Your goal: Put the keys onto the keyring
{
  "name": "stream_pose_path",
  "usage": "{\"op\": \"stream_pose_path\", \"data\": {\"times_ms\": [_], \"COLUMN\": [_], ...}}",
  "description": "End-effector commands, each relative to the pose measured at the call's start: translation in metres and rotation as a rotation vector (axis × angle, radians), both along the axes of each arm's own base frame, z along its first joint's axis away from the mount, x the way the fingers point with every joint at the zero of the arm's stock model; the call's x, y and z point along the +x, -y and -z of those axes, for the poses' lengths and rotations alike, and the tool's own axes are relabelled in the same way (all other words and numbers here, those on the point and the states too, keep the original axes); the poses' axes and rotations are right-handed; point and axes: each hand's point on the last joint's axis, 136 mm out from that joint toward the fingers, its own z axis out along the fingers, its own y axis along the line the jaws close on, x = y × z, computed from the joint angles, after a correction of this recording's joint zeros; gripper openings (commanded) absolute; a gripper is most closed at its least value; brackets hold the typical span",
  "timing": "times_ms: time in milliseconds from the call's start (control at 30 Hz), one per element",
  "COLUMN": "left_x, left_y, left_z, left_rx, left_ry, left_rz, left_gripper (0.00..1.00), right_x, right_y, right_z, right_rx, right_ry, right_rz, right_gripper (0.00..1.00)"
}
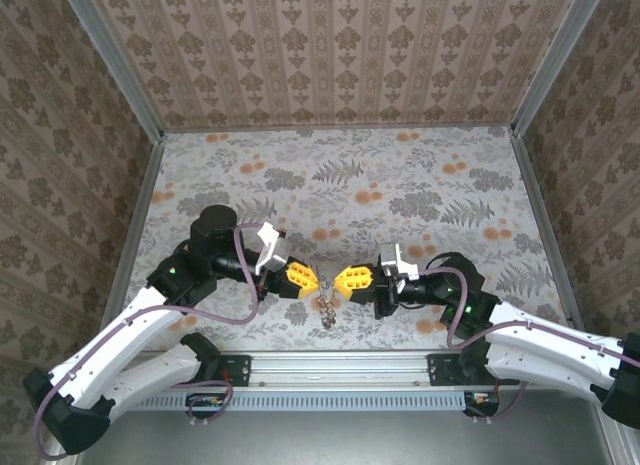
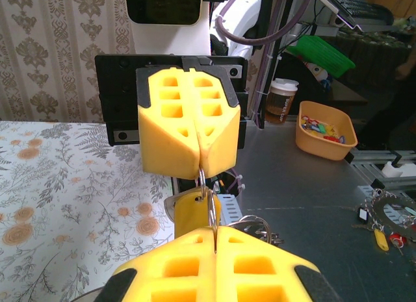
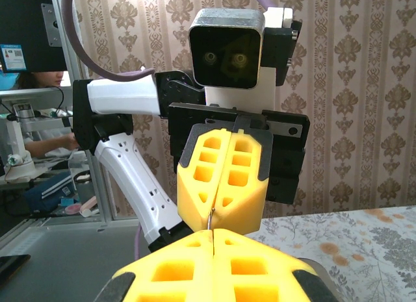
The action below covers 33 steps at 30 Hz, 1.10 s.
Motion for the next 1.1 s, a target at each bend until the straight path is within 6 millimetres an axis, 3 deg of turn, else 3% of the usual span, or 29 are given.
{"op": "stream_pose_path", "data": {"times_ms": [0,1067], "left_x": [-0.0065,-0.0065], "left_y": [-0.0038,-0.0036], "left_z": [-0.011,-0.0106], "left_rx": [-0.038,-0.037], "left_ry": [0.02,0.02], "left_rz": [0.029,0.03], "left_gripper": [0.0,0.0], "right_x": [-0.0063,-0.0101], "right_y": [0.0034,0.0066], "right_z": [-0.0213,-0.0222], "right_rx": [0.043,0.046], "right_ry": [0.043,0.038], "right_rz": [-0.013,-0.022], "right_gripper": [0.0,0.0]}}
